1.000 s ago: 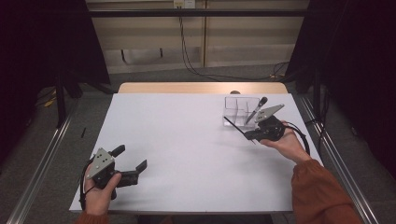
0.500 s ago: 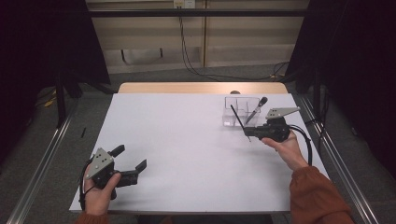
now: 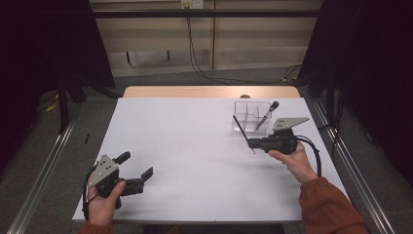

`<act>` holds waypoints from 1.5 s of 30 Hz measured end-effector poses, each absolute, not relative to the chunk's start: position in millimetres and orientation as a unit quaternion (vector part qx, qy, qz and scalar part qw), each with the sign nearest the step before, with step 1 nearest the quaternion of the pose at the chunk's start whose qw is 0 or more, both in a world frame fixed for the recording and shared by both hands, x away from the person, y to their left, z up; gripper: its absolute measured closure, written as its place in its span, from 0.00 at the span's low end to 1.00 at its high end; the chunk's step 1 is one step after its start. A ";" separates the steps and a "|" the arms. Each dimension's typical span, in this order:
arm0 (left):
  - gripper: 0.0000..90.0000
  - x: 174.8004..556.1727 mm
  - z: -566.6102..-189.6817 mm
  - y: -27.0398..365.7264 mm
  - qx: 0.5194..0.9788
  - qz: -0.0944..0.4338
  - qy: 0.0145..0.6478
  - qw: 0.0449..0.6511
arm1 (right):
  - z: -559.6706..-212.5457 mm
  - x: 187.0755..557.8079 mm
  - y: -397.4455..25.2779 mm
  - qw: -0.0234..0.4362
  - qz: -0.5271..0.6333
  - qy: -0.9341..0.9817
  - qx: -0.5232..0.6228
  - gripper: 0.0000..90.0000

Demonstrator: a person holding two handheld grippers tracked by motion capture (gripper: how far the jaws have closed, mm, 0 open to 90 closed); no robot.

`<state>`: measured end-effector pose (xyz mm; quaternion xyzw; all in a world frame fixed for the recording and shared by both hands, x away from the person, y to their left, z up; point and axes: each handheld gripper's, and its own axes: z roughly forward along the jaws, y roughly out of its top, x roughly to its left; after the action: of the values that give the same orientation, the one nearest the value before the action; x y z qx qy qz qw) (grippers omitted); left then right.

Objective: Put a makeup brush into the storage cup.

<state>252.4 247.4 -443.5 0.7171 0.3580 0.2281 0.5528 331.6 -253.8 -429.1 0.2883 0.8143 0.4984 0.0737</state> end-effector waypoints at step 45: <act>0.03 252.5 -443.1 243.7 0.734 0.216 0.339 0.548 | -408.1 321.8 -159.1 0.009 0.355 0.925 0.135 0.96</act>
<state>252.5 243.7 -443.1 0.7336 0.3393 0.2164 0.5476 321.8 -159.1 -408.1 0.1350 0.9250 0.3550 0.0088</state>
